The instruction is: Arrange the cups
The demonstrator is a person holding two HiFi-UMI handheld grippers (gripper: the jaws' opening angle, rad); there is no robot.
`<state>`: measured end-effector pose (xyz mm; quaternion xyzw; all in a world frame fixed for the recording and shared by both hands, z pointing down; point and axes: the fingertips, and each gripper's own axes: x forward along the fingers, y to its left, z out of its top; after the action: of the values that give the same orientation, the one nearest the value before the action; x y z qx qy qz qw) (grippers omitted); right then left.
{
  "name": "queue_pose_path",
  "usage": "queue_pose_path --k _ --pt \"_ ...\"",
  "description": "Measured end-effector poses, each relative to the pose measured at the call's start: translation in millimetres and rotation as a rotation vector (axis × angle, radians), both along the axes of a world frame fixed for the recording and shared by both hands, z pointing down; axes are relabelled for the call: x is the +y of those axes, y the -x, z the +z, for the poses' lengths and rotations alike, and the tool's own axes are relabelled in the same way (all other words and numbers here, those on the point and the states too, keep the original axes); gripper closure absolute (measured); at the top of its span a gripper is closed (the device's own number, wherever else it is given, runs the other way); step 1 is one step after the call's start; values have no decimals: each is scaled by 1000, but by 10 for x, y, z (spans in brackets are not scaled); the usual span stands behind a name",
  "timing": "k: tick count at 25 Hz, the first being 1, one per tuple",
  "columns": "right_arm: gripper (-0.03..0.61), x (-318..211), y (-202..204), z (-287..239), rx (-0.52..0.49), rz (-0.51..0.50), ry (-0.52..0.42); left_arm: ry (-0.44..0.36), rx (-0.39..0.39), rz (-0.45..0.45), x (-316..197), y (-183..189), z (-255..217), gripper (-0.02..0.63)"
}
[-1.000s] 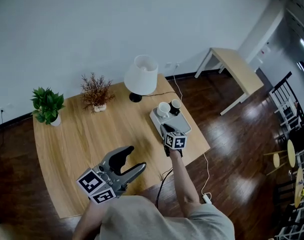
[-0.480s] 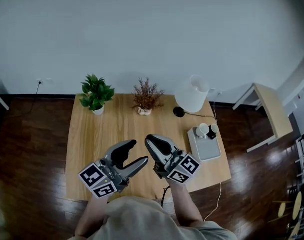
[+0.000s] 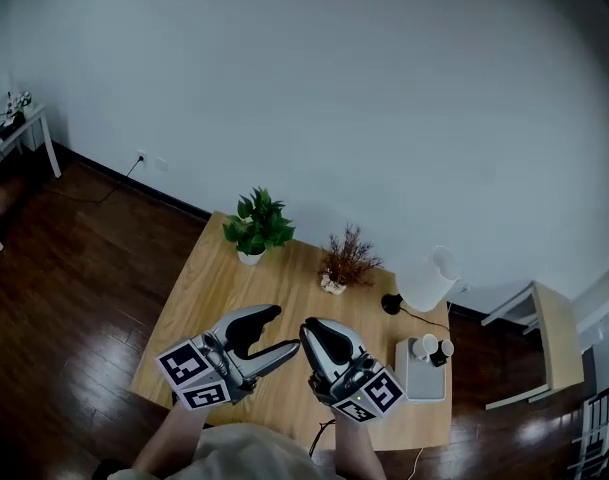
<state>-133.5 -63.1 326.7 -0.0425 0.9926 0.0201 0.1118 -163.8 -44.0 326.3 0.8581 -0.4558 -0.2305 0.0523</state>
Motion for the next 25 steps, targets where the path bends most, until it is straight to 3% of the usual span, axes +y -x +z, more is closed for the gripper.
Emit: queue_pose_path --k 4,8,25 --pt "541 69 82 -62 -5 -6 -18 -22 -22 6 37 30 -62 347" --pt "541 70 104 -74 2 4 -32 -53 8 7 45 72 -120 348" --pt "541 19 -114 -22 8 71 -42 -53 16 70 -68 -128 -87 350"
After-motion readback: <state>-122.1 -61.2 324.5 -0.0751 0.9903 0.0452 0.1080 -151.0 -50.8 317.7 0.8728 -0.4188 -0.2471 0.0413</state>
